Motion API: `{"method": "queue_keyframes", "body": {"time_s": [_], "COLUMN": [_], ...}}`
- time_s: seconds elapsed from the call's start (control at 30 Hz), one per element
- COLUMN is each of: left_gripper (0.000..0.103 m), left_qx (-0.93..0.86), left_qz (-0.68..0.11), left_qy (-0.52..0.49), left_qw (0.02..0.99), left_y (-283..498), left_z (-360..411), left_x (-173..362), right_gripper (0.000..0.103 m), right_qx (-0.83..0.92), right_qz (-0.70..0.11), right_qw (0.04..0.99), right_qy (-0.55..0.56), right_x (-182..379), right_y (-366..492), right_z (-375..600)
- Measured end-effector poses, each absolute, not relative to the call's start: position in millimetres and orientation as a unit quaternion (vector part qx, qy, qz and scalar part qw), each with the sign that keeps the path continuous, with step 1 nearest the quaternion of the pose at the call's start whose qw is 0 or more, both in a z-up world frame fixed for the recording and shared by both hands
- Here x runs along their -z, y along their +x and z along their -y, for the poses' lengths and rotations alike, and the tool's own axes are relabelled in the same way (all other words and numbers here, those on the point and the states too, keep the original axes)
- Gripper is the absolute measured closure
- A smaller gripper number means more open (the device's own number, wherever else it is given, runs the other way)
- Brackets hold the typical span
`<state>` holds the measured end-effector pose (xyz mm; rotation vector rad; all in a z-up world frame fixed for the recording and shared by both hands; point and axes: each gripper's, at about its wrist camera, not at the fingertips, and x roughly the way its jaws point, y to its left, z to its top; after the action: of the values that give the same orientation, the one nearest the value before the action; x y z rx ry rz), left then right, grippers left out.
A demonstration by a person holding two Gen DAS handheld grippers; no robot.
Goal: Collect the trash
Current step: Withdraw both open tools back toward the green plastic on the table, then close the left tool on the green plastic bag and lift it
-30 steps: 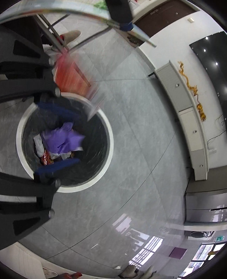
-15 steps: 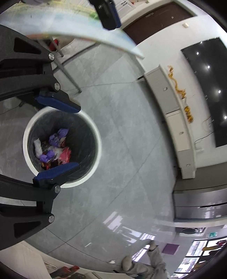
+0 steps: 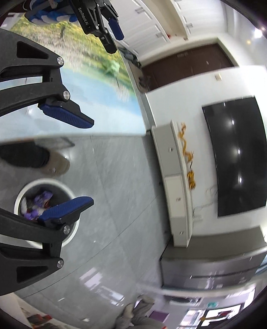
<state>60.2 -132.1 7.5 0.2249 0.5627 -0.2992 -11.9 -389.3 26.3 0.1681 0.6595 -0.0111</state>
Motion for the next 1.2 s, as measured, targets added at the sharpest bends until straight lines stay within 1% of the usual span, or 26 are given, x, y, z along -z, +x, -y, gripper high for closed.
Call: {"method": "queue_keyframes", "body": {"time_s": [0.27, 0.43, 0.6, 0.73, 0.83, 1.03, 1.2], "left_gripper": [0.031, 0.031, 0.031, 0.031, 0.031, 0.031, 0.031], "left_qx": [0.091, 0.065, 0.045, 0.066, 0.091, 0.137, 0.149], "left_qz": [-0.265, -0.274, -0.311, -0.358, -0.377, -0.398, -0.425], "left_qy": [0.085, 0.065, 0.024, -0.018, -0.042, -0.082, -0.105], "left_qw": [0.956, 0.957, 0.949, 0.931, 0.921, 0.904, 0.887], "left_y": [56.6, 63.2, 84.7, 115.1, 137.2, 198.6, 247.7], "left_z": [56.4, 17.3, -37.6, -68.3, -74.2, -61.8, -42.8], "left_x": [-12.1, -2.1, 24.0, 49.2, 59.0, 67.5, 78.9], "right_gripper": [0.036, 0.036, 0.036, 0.036, 0.036, 0.036, 0.036], "right_qx": [-0.051, -0.079, -0.115, -0.150, -0.178, -0.221, -0.231], "right_qz": [-0.324, -0.337, -0.356, -0.373, -0.382, -0.393, -0.400], "right_qw": [0.943, 0.938, 0.927, 0.916, 0.907, 0.892, 0.887], "right_qy": [0.051, 0.028, 0.005, -0.006, -0.004, 0.022, 0.015], "right_x": [-39.0, -33.7, -21.3, -5.8, 6.4, 25.0, 37.1], "right_y": [19.9, 45.4, 68.5, 98.1, 121.8, 169.7, 190.6], "right_z": [316.1, 279.1, 241.5, 214.0, 196.5, 177.9, 167.7]}}
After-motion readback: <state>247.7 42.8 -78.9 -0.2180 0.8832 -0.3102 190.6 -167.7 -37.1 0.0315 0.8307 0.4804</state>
